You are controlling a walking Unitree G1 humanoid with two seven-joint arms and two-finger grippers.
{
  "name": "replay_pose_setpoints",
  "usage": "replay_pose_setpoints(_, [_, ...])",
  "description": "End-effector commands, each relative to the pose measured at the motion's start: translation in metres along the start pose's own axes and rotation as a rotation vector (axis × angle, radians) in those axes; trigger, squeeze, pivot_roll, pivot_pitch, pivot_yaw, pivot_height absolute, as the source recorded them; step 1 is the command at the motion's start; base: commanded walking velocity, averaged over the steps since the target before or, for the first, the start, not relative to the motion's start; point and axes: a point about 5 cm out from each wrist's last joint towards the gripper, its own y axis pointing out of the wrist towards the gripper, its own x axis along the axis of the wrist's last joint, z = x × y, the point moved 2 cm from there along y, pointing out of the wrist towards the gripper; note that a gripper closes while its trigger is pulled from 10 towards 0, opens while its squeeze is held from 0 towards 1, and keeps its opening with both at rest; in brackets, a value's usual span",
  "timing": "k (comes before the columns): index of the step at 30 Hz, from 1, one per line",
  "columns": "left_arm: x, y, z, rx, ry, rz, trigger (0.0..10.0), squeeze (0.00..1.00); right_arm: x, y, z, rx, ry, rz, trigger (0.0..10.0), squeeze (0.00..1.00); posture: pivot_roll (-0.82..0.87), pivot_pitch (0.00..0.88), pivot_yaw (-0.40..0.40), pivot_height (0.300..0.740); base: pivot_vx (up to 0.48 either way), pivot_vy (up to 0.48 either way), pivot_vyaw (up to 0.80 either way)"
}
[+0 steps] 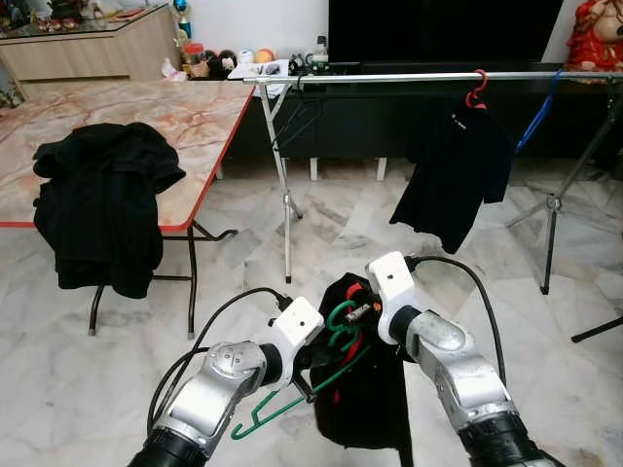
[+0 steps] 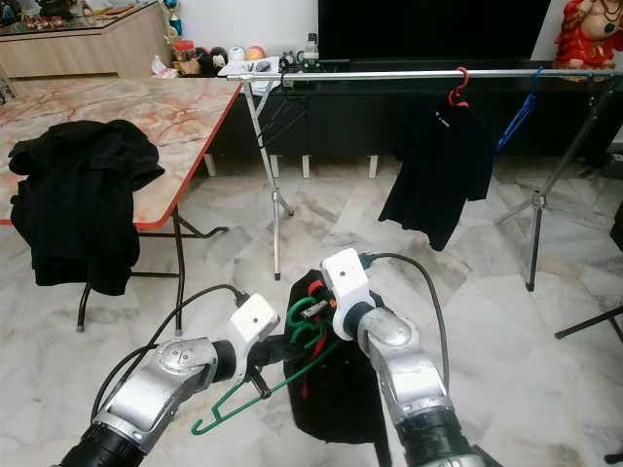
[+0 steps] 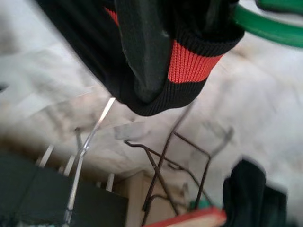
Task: Hang hanger
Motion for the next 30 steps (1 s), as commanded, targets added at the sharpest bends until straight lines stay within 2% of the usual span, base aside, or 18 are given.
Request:
replay_pose_setpoints(1, [0.001, 0.0, 0.001, 0.005, 0.008, -0.005, 10.0, 0.0, 0.008, -0.002, 0.012, 0.077, -0.092, -0.042, 10.0, 0.0, 0.11, 0.058, 0.055, 0.74, 0.0, 0.0, 0.0])
replay_pose_setpoints(2, [0.001, 0.0, 0.001, 0.004, 0.008, -0.005, 10.0, 0.0, 0.012, -0.007, 0.017, 0.13, -0.094, -0.073, 10.0, 0.0, 0.11, 0.058, 0.055, 0.74, 0.0, 0.0, 0.0])
replay_pose_setpoints(3, [0.001, 0.0, 0.001, 0.004, 0.008, -0.005, 10.0, 0.0, 0.012, -0.007, 0.017, 0.13, -0.094, -0.073, 10.0, 0.0, 0.11, 0.058, 0.055, 0.74, 0.0, 0.0, 0.0])
replay_pose_setpoints(5, [0.001, 0.0, 0.001, 0.002, 0.007, -0.004, 10.0, 0.0, 0.02, -0.021, 0.032, 0.272, -0.151, -0.127, 10.0, 0.0, 0.1, 0.069, 0.056, 0.74, 0.0, 0.0, 0.0])
replay_pose_setpoints(10, [0.0, 0.0, 0.001, 0.004, 0.007, -0.001, 10.0, 0.0, 0.021, -0.024, 0.037, 0.305, -0.178, -0.126, 10.0, 0.0, 0.1, 0.069, 0.056, 0.74, 0.0, 0.0, 0.0])
replay_pose_setpoints(15, [0.0, 0.0, 0.002, 0.01, 0.009, -0.001, 10.0, 0.0, 0.004, -0.016, 0.003, 0.062, -0.129, -0.03, 10.0, 0.0, 0.11, 0.069, 0.057, 0.74, 0.0, 0.0, 0.0])
replay_pose_setpoints(18, [-0.001, -0.001, 0.006, 0.036, 0.009, -0.003, 10.0, 0.0, -0.005, -0.015, -0.023, -0.113, -0.053, 0.037, 10.0, 0.0, 0.11, 0.07, 0.057, 0.74, 0.0, 0.0, 0.0])
replay_pose_setpoints(22, [0.0, -0.001, 0.011, 0.072, 0.0, -0.017, 10.0, 0.0, -0.01, -0.019, -0.044, -0.252, 0.05, 0.056, 10.0, 0.0, 0.1, 0.071, 0.056, 0.74, 0.0, 0.0, 0.0])
replay_pose_setpoints(25, [0.002, 0.0, 0.011, 0.075, 0.0, -0.024, 10.0, 0.0, -0.01, -0.018, -0.043, -0.238, 0.089, 0.034, 10.0, 0.0, 0.1, 0.07, 0.056, 0.74, 0.0, 0.0, 0.0])
replay_pose_setpoints(30, [0.003, 0.0, 0.012, 0.091, -0.008, -0.035, 10.0, 0.0, 0.002, -0.02, -0.016, -0.035, 0.132, -0.086, 10.0, 0.0, 0.11, 0.071, 0.056, 0.74, 0.0, 0.0, 0.0])
